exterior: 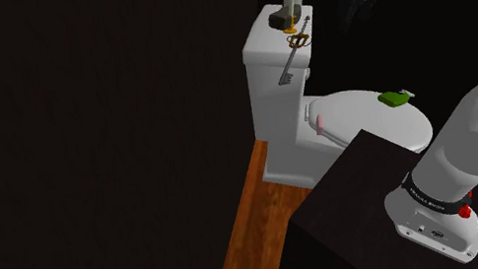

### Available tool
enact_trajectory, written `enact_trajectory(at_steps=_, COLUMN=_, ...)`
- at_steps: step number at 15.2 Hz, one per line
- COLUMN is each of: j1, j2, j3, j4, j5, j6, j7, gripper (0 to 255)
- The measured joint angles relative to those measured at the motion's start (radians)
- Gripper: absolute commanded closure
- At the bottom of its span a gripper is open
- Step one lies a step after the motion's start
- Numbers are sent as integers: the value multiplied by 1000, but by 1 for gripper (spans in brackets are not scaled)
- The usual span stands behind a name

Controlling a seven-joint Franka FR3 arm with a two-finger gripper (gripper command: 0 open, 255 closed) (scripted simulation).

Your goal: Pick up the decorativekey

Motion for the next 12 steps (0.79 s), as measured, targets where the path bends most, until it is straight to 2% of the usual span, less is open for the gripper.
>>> enact_trajectory(at_steps=3, j1=0, j2=59, j3=-1, j4=32, j5=-27, j6=8, j7=-22, gripper=0)
enact_trajectory(at_steps=12, j1=-10, j2=448, j3=11, j4=224, j5=-227, j6=77, j7=-148, gripper=0)
